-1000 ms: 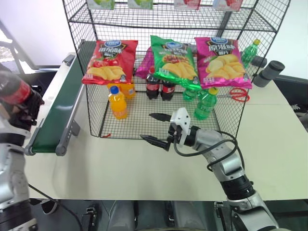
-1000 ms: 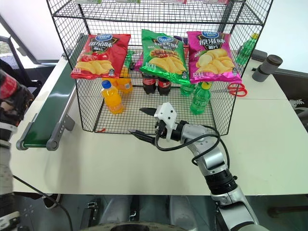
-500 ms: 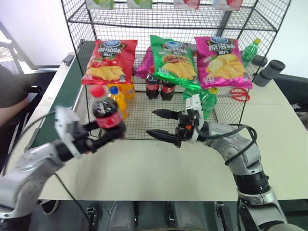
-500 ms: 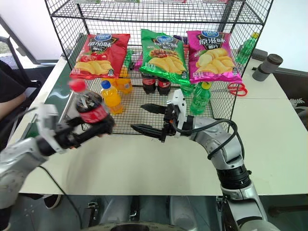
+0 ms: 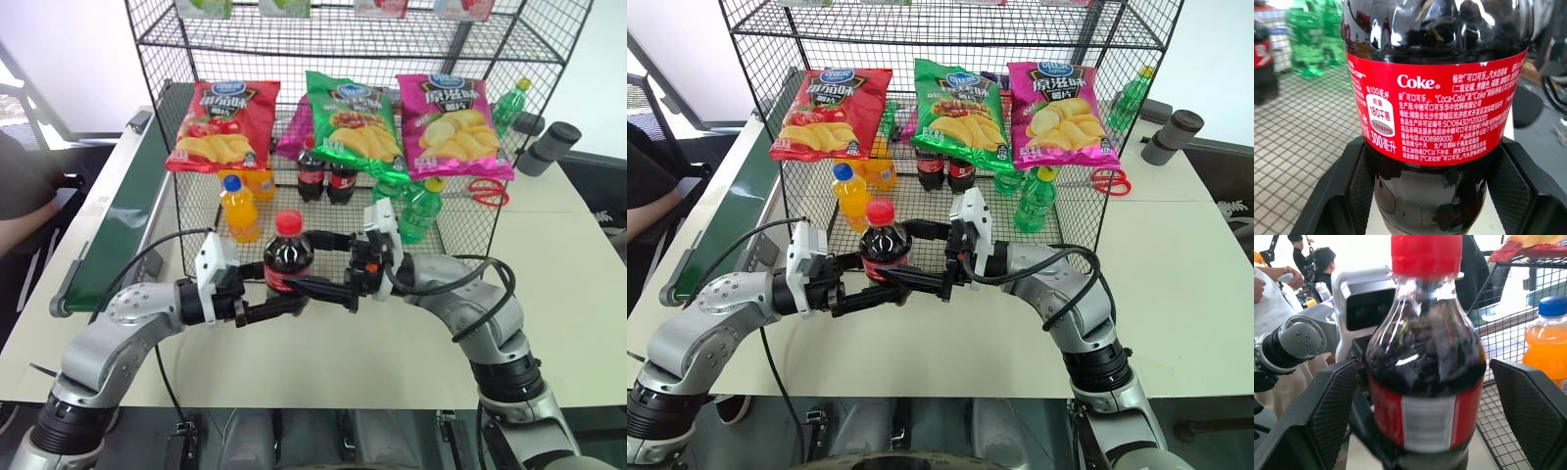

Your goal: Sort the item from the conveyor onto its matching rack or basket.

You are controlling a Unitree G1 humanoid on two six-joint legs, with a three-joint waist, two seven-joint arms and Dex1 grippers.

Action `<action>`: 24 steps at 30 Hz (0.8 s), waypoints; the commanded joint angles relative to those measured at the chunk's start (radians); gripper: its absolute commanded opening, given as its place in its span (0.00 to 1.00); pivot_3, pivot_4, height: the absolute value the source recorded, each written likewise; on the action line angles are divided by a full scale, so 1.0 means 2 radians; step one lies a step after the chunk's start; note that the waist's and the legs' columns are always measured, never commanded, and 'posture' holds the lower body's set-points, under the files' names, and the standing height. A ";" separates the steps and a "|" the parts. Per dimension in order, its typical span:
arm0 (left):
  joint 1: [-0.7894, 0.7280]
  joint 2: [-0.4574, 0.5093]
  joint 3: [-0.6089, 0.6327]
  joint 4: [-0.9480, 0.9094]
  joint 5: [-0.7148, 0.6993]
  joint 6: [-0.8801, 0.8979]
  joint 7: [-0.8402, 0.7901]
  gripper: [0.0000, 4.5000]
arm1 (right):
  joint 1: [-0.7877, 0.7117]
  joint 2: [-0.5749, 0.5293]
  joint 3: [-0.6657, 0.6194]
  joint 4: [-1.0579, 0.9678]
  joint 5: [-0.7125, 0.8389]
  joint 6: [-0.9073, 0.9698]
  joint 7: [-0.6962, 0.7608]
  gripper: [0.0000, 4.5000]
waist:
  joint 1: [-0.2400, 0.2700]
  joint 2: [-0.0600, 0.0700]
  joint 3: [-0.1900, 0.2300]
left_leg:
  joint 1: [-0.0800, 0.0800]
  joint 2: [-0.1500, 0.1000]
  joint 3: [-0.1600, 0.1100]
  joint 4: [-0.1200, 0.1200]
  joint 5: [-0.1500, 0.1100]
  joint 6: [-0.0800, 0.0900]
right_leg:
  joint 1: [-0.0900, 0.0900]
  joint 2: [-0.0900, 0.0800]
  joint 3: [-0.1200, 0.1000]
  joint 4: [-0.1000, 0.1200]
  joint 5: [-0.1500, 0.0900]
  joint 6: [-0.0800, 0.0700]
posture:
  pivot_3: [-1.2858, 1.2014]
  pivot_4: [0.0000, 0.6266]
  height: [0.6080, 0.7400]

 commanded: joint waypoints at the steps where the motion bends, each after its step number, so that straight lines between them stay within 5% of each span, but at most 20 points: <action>1: -0.018 -0.008 -0.001 -0.010 0.003 -0.017 -0.009 0.61 | -0.007 0.003 0.004 -0.021 0.013 0.001 0.008 1.00 | 0.000 0.000 0.000 | 0.000 0.000 0.000 0.000 0.000 0.000 | 0.000 0.000 0.000 0.000 0.000 0.000 | 0.52 0.24 0.95; 4: -0.020 -0.013 -0.003 -0.009 0.008 -0.018 -0.011 0.61 | -0.007 0.002 0.007 -0.020 0.015 0.004 0.009 1.00 | 0.000 0.000 0.000 | 0.000 0.000 0.000 0.000 0.000 0.000 | 0.000 0.000 0.000 0.000 0.000 0.000 | 0.52 0.24 0.95; 9: -0.021 -0.021 -0.005 -0.010 0.016 -0.021 -0.014 0.61 | -0.004 0.001 0.010 -0.023 0.017 0.009 0.010 0.65 | 0.000 0.000 0.000 | 0.000 0.000 0.000 0.000 0.000 0.000 | 0.000 0.001 0.000 0.000 0.000 0.000 | 0.52 0.24 0.95; 14: -0.022 -0.026 -0.004 -0.008 0.010 -0.010 -0.014 0.61 | -0.002 0.003 0.011 -0.021 0.006 -0.001 0.006 0.65 | 0.000 0.000 0.000 | 0.000 0.001 -0.001 0.001 0.000 0.000 | 0.000 0.001 0.000 0.001 0.000 0.000 | 0.52 0.24 0.95; 18: -0.031 -0.032 0.006 -0.002 0.002 0.003 -0.004 0.99 | -0.002 0.006 0.011 -0.018 0.002 -0.005 0.003 0.65 | 0.000 0.000 0.000 | 0.000 0.001 -0.001 0.001 0.000 0.000 | 0.000 0.001 0.000 0.001 0.000 0.000 | 0.52 0.24 0.95; 24: -0.014 -0.013 0.018 -0.002 0.027 -0.002 0.006 0.99 | -0.004 0.011 0.006 -0.004 -0.017 -0.027 -0.008 0.65 | -0.001 0.000 0.000 | 0.000 0.001 -0.001 0.001 0.000 0.000 | 0.000 0.002 0.000 0.001 0.000 0.000 | 0.52 0.24 0.95</action>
